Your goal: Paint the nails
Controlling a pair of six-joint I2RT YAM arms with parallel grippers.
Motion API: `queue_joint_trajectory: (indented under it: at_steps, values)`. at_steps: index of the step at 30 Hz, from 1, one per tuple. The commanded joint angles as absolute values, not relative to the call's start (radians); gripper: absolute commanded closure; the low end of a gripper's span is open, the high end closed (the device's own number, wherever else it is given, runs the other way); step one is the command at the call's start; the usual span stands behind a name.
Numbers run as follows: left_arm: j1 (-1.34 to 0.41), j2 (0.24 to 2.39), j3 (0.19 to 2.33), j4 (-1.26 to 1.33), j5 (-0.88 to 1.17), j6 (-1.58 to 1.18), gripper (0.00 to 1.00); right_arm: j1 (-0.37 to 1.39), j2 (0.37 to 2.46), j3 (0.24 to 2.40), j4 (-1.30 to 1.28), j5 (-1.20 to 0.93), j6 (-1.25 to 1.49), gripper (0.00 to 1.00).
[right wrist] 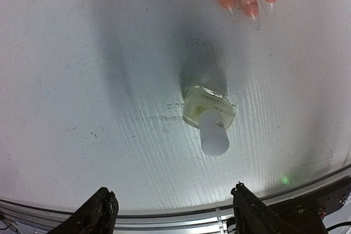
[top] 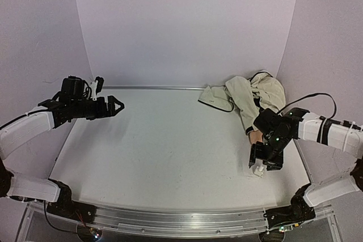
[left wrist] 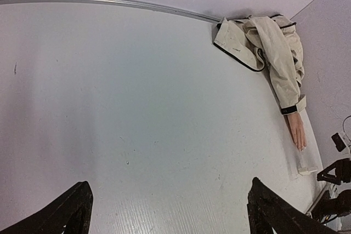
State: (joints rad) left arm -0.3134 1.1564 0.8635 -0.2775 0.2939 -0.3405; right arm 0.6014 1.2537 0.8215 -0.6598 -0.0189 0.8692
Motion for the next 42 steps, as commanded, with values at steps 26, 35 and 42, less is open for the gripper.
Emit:
queue_joint_trajectory:
  at_steps: [26, 35, 42]
  values:
    - [-0.318, 1.137, 0.892, -0.216, 0.339, -0.334, 0.01, 0.606, 1.338, 0.72, -0.565, 0.193, 1.193, 0.64]
    - [-0.318, 1.18, 0.912, -0.216, 0.43, -0.354, 0.01, 0.607, 1.319, 0.755, -0.549, 0.193, 1.123, 0.93]
    - [-0.363, 1.218, 0.905, -0.166, 0.533, -0.359, 0.01, 0.608, 1.319, 0.844, -0.216, -0.031, 0.758, 1.0]
